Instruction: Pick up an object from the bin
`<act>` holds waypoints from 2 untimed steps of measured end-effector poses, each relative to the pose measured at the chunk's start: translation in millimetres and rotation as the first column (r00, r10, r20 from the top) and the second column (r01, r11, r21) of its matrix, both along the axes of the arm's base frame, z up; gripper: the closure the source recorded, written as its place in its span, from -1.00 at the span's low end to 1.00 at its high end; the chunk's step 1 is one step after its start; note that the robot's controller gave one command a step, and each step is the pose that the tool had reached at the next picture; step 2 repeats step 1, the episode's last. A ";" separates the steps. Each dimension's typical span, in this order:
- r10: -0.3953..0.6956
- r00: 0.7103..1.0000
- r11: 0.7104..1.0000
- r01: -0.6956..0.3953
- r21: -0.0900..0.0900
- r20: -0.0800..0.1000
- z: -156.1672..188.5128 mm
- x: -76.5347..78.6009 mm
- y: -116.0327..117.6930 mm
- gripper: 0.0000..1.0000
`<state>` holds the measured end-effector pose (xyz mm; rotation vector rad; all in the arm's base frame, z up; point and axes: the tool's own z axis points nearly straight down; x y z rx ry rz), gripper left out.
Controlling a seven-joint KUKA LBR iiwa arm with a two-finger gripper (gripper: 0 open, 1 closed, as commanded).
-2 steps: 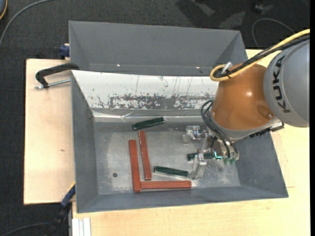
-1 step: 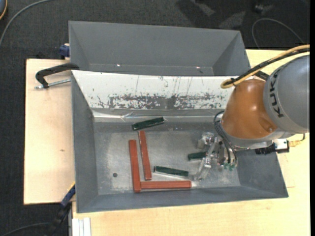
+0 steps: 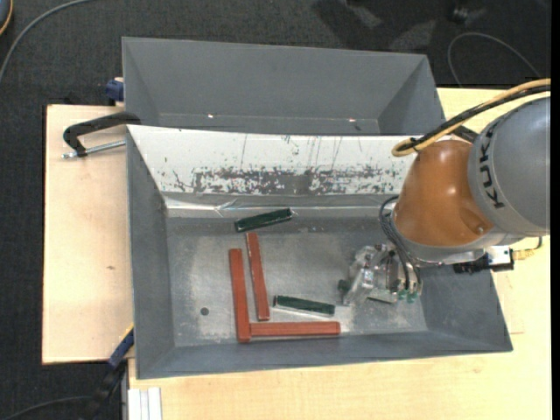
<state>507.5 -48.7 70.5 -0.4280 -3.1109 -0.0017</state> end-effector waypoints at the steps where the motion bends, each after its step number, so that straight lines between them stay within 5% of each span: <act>1: 0.016 1.000 1.000 -0.016 -0.002 0.017 139.7 28.2 1.8 1.00; 2: 0.016 1.000 1.000 -0.016 -0.002 0.017 139.7 28.2 1.8 1.00</act>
Offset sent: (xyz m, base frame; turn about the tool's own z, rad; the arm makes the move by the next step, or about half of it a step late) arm 0.0246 0.0013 0.1341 -0.0142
